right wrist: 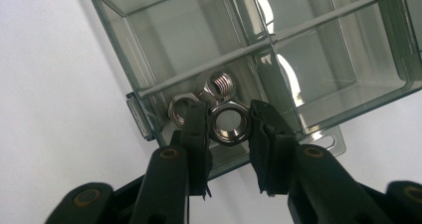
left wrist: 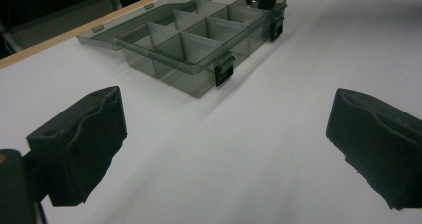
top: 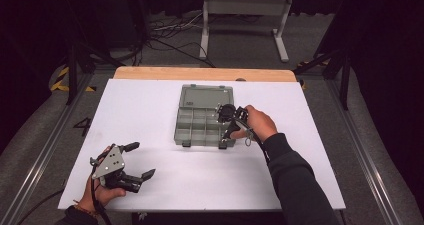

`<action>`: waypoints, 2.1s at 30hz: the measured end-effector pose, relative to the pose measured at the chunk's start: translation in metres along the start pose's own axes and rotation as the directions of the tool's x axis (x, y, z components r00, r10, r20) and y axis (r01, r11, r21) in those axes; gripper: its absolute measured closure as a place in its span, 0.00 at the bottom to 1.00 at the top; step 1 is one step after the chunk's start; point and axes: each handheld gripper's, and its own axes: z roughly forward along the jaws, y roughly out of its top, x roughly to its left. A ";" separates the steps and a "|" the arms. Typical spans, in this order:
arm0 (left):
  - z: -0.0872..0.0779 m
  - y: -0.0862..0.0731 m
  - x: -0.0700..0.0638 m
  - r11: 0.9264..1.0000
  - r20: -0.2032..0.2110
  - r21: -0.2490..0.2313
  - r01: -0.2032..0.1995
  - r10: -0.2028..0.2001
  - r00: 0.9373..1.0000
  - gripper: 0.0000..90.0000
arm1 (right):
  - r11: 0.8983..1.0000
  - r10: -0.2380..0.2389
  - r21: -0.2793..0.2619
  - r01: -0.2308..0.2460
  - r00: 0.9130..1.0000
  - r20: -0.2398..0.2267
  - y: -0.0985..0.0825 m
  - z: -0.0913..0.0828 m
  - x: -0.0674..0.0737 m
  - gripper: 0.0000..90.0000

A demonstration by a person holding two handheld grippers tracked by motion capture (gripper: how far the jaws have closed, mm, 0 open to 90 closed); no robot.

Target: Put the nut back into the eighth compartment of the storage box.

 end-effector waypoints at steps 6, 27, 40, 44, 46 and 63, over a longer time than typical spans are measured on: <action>0.000 0.000 0.000 1.000 0.008 -0.005 -0.002 0.002 1.000 0.03 | 1.000 0.006 -0.013 -0.006 1.000 0.009 -0.001 -0.002 -0.001 0.78; 0.000 0.000 0.000 1.000 0.011 0.003 -0.005 0.005 1.000 0.03 | 0.997 0.031 -0.074 -0.028 0.999 0.039 -0.013 -0.018 0.001 0.69; 0.001 0.000 -0.001 1.000 0.008 0.006 -0.005 0.005 1.000 0.03 | 0.982 0.043 -0.189 -0.030 0.997 0.065 -0.032 -0.040 0.005 0.60; 0.001 0.000 -0.001 1.000 0.008 0.007 -0.006 0.006 1.000 0.03 | 0.974 0.036 -0.225 -0.017 0.996 0.080 -0.039 -0.045 0.008 0.57; 0.001 0.000 -0.001 1.000 0.007 0.007 -0.003 0.003 1.000 0.03 | 0.970 0.036 -0.243 -0.013 0.995 0.091 -0.042 -0.047 0.010 0.56; 0.003 0.000 -0.001 1.000 0.007 0.015 -0.002 0.002 1.000 0.03 | 0.907 0.072 -0.420 0.011 0.981 0.181 -0.064 -0.061 0.018 0.32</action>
